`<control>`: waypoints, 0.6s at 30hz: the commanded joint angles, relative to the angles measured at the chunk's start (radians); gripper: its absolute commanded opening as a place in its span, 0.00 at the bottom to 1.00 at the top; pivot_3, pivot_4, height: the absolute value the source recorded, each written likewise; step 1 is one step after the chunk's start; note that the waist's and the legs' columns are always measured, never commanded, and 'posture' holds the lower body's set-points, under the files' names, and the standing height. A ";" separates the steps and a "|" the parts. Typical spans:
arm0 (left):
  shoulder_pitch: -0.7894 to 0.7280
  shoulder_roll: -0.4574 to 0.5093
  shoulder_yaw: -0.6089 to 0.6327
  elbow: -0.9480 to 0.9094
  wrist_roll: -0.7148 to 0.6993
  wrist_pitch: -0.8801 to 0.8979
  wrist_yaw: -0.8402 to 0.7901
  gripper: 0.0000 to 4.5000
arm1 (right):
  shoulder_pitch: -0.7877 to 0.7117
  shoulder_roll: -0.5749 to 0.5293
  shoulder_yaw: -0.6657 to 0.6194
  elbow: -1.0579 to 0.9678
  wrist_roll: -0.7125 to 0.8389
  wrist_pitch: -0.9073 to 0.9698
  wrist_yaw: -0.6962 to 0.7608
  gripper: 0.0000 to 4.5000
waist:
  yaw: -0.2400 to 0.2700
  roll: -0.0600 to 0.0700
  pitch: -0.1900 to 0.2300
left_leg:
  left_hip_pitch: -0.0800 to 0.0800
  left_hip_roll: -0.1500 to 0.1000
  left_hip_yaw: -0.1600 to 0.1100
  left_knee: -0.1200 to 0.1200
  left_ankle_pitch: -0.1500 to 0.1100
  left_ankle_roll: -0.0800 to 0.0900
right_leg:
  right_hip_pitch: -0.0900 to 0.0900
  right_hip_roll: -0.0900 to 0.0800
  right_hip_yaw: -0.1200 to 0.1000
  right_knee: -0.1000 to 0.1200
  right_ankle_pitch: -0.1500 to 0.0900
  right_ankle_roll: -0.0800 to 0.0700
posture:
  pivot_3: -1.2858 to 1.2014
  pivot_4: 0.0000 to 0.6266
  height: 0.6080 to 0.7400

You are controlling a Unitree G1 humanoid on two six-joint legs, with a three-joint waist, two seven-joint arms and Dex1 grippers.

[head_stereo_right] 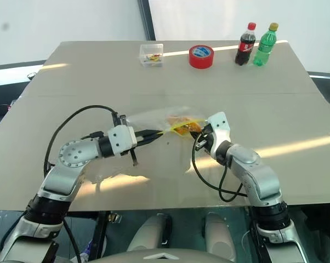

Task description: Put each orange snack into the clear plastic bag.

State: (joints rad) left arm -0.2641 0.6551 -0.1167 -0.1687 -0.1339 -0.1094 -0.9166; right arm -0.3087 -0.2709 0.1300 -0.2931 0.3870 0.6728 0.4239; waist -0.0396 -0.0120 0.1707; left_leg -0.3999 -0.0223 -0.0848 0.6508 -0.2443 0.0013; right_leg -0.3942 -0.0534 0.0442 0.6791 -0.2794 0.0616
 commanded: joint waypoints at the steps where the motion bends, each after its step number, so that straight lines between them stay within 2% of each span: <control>1: 0.016 0.022 0.018 -0.048 0.007 -0.035 -0.008 0.00 | -0.042 0.023 0.012 0.021 -0.010 -0.041 0.018 0.00 | 0.000 0.000 0.000 | 0.000 0.000 0.000 0.000 0.000 0.000 | 0.000 0.000 0.000 0.000 0.000 0.000 | 0.52 0.24 1.00; 6: 0.050 0.031 0.012 -0.073 0.022 -0.051 0.001 0.00 | -0.127 0.103 0.047 0.204 -0.140 -0.150 -0.077 0.00 | -0.003 0.000 0.000 | 0.000 0.000 0.000 0.000 0.000 0.000 | 0.000 0.000 0.000 0.001 0.000 0.000 | 0.52 0.24 1.00; 10: 0.068 0.031 0.021 -0.093 0.023 -0.036 0.016 0.00 | -0.161 0.111 0.064 0.315 -0.261 -0.260 -0.141 0.00 | 0.000 0.000 0.000 | 0.000 0.000 0.000 0.000 0.000 0.000 | 0.000 0.000 0.000 0.000 0.000 0.000 | 0.52 0.24 1.00; 16: 0.095 0.029 0.021 -0.116 0.026 -0.027 0.035 0.00 | -0.184 0.143 0.047 0.378 -0.287 -0.290 -0.146 0.00 | -0.005 0.000 0.000 | 0.001 0.000 0.001 0.000 0.000 0.000 | 0.000 0.000 0.000 0.001 0.000 0.000 | 0.52 0.24 1.00; 17: 0.095 0.027 0.020 -0.117 0.027 -0.025 0.039 0.00 | -0.186 0.142 0.054 0.383 -0.293 -0.287 -0.138 0.20 | -0.005 0.000 0.000 | 0.001 0.000 0.001 0.000 0.000 0.000 | 0.000 0.001 0.001 0.001 0.000 0.000 | 0.52 0.24 1.00; 18: 0.092 0.021 0.020 -0.116 0.029 -0.020 0.049 0.00 | -0.177 0.142 0.067 0.373 -0.279 -0.274 -0.103 0.27 | -0.004 0.000 0.000 | 0.001 0.000 0.001 0.000 0.000 0.000 | 0.000 0.001 0.001 0.001 0.000 0.000 | 0.52 0.24 1.00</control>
State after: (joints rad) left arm -0.1727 0.6773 -0.1169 -0.2457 -0.1049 -0.1304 -0.8847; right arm -0.4849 -0.1319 0.1869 0.0906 0.1034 0.3910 0.2947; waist -0.0433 -0.0117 0.1708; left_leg -0.3989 -0.0220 -0.0842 0.6505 -0.2443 0.0013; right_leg -0.3943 -0.0529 0.0446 0.6800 -0.2793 0.0615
